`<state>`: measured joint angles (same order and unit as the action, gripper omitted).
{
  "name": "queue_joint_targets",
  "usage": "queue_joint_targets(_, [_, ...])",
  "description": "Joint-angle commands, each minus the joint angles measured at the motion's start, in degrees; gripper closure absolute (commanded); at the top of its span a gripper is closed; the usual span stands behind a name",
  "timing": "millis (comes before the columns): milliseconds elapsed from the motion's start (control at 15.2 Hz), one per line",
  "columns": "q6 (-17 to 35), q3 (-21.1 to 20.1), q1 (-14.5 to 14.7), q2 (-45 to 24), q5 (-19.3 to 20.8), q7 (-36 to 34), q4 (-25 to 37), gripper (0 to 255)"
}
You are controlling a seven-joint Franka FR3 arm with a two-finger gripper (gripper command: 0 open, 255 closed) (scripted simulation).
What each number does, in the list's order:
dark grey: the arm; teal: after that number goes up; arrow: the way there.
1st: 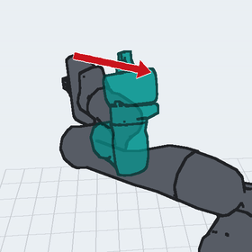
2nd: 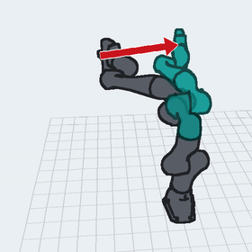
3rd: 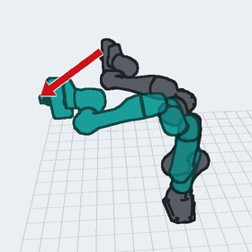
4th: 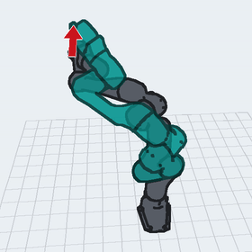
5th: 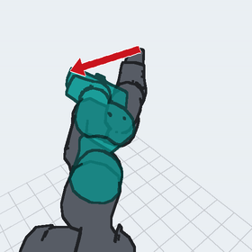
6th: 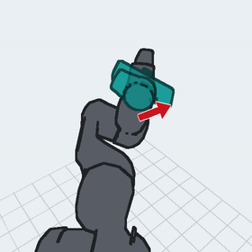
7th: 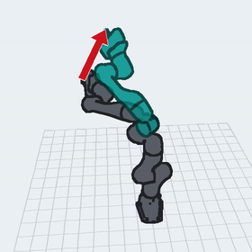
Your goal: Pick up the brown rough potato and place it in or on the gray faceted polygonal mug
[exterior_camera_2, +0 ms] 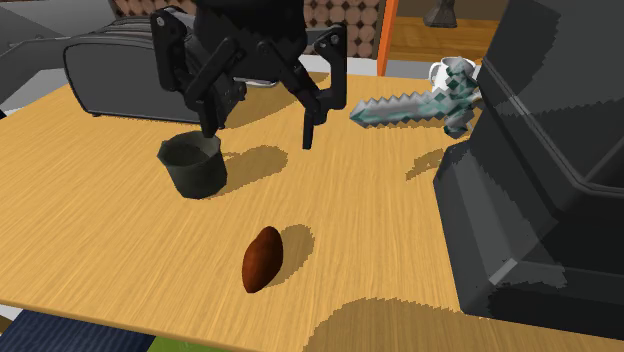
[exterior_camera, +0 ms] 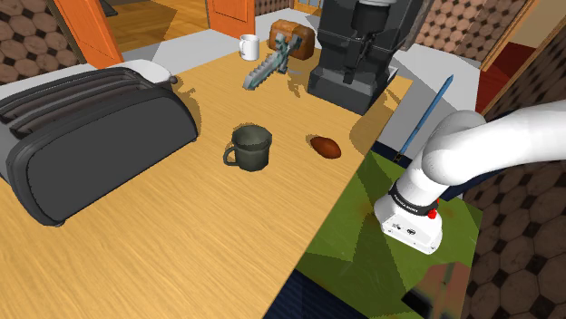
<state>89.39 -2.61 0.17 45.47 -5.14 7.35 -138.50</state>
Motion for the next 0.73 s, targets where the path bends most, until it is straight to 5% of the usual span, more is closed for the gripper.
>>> queue_joint_targets(0, [0.00,0.00,0.00,0.00,0.00,0.00,0.00,0])
queue_joint_targets(660, [21.65,0.44,0.45,4.31,-5.00,0.39,-22.57,0])
